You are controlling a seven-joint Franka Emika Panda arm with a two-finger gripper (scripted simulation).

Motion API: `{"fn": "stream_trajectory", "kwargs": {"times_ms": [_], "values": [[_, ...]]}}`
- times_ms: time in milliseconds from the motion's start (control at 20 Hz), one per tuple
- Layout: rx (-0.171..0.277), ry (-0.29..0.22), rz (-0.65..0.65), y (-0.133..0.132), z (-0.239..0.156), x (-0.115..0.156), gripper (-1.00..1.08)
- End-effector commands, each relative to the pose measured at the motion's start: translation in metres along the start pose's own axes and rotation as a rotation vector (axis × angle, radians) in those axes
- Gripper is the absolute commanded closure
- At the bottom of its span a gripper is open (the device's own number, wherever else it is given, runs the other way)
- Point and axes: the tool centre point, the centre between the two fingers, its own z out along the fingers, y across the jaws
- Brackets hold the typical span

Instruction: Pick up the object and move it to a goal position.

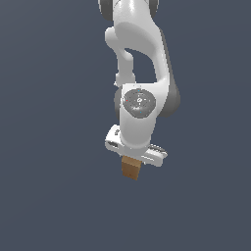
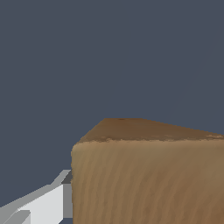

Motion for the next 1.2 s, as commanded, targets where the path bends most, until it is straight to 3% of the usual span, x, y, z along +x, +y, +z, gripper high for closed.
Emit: {"fn": "stream_trajectory", "kwargs": {"times_ms": [0, 750, 1150], "values": [[0.004, 0.011, 0.003, 0.016, -0.016, 0.009, 1.08], [0.005, 0.012, 0.002, 0.150, -0.095, 0.061, 1.08], [0.005, 0.012, 0.002, 0.183, -0.114, 0.076, 1.08]]}}
